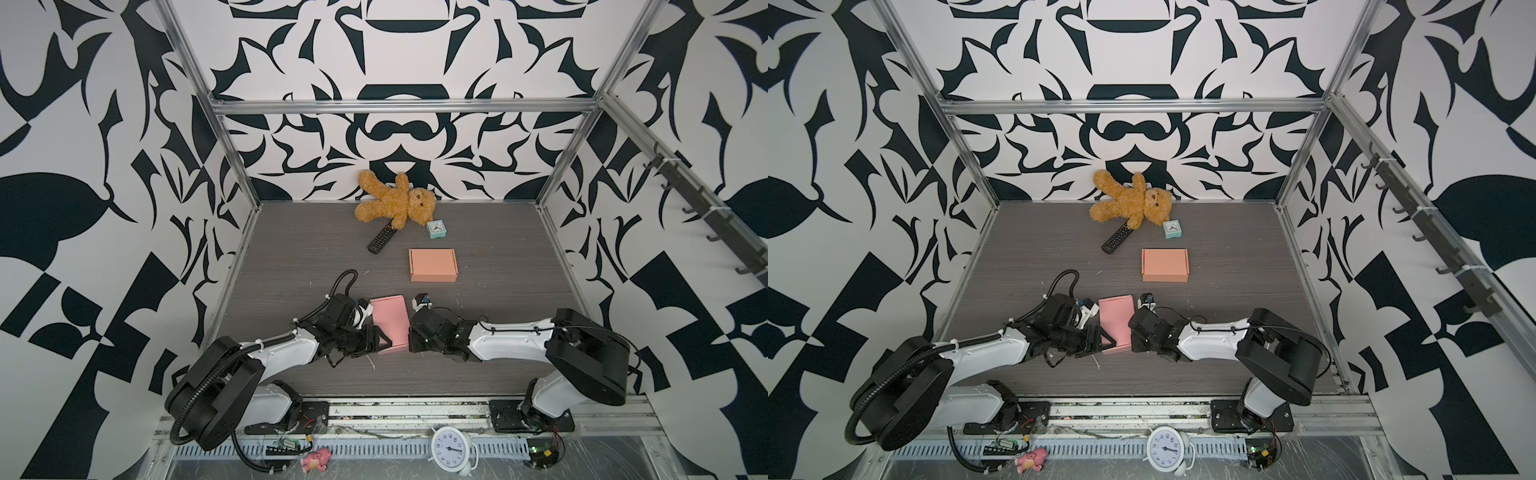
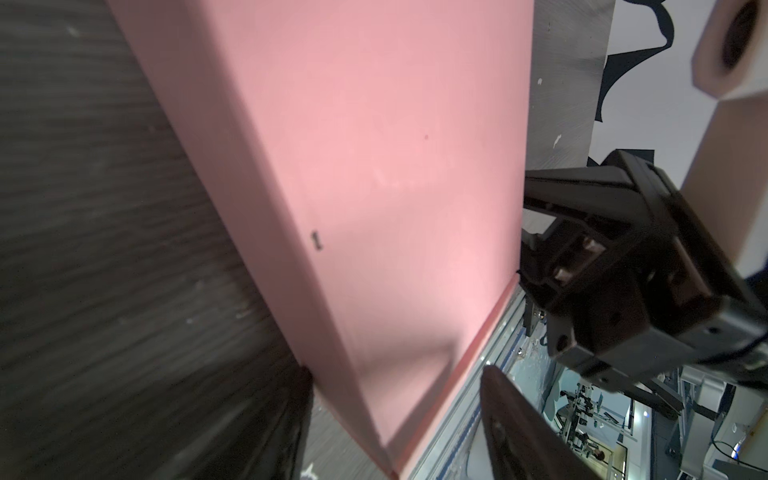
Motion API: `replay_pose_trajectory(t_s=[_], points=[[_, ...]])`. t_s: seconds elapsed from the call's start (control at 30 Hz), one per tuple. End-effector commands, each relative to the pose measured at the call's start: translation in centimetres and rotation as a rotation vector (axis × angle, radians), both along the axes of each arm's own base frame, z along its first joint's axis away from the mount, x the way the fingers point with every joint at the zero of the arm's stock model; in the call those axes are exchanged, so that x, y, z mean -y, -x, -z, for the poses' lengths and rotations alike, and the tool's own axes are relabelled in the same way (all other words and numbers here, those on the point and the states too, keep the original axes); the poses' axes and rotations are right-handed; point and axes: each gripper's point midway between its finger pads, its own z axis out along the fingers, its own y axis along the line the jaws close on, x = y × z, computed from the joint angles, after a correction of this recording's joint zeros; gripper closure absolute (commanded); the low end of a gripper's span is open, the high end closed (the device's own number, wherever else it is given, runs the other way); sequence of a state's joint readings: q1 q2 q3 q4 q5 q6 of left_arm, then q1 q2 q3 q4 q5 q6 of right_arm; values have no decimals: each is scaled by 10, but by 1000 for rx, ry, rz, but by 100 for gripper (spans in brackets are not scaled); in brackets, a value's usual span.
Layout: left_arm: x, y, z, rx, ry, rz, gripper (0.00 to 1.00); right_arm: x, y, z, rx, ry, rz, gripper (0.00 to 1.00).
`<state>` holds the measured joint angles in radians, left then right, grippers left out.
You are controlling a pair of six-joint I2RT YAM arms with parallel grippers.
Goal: Fold the paper box
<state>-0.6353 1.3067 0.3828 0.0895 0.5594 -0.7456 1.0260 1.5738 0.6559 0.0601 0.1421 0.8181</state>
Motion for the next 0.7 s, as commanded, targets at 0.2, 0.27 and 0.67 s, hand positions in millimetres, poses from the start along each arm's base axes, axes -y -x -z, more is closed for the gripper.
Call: replay_pose_trajectory(t_s=[0.2,0.27,0.67], points=[[2,-4,-6,57,0,11,34,-8,24,9,-70,-15,-50,96],[-1,-4,-3,58,-29,11,33,-6,26,11,-73,-14,-45,95],[-32,-21,-13,99,-93,-51,8,-7,38,14,-54,65,-77,88]])
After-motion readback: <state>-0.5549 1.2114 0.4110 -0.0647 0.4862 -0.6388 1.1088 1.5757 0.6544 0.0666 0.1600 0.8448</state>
